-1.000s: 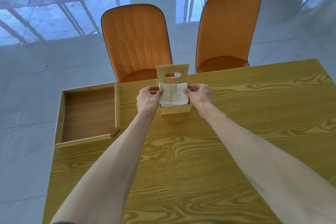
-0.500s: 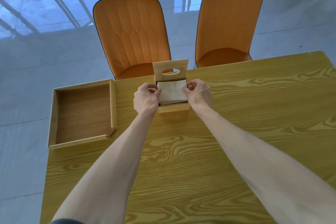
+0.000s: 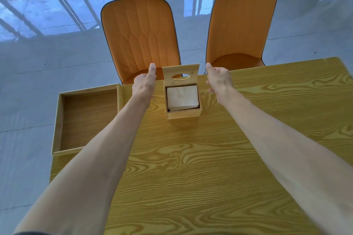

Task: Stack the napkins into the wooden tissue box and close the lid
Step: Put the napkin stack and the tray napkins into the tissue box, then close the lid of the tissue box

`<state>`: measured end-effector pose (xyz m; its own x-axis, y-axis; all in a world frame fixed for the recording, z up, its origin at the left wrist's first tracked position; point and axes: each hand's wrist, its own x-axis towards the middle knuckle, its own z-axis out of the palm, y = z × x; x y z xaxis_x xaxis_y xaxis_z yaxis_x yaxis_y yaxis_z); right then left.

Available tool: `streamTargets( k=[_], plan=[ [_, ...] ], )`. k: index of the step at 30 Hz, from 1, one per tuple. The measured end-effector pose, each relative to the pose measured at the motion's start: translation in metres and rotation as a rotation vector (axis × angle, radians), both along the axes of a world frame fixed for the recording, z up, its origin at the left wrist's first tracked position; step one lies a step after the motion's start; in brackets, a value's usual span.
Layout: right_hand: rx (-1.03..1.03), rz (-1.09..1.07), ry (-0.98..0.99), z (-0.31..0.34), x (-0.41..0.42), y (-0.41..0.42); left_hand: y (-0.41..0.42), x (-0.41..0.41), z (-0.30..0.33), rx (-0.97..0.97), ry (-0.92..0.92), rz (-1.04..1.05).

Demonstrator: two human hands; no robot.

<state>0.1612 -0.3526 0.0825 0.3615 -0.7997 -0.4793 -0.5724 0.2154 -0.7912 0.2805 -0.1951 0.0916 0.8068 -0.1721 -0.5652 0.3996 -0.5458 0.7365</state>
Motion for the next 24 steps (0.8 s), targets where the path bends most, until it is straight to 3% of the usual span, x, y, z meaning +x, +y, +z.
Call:
streamTargets(
  k=[4, 9, 24],
  plan=[
    [0.219, 0.061, -0.023, 0.018, 0.014, -0.002, -0.013, 0.004, 0.02, -0.039, 0.105, -0.025],
    [0.275, 0.077, -0.021, 0.012, 0.019, 0.009, -0.019, -0.01, 0.019, -0.048, 0.173, -0.047],
    [0.228, 0.247, -0.036, -0.006, -0.038, 0.029, 0.031, -0.033, 0.001, -0.027, 0.195, -0.213]
  ],
)
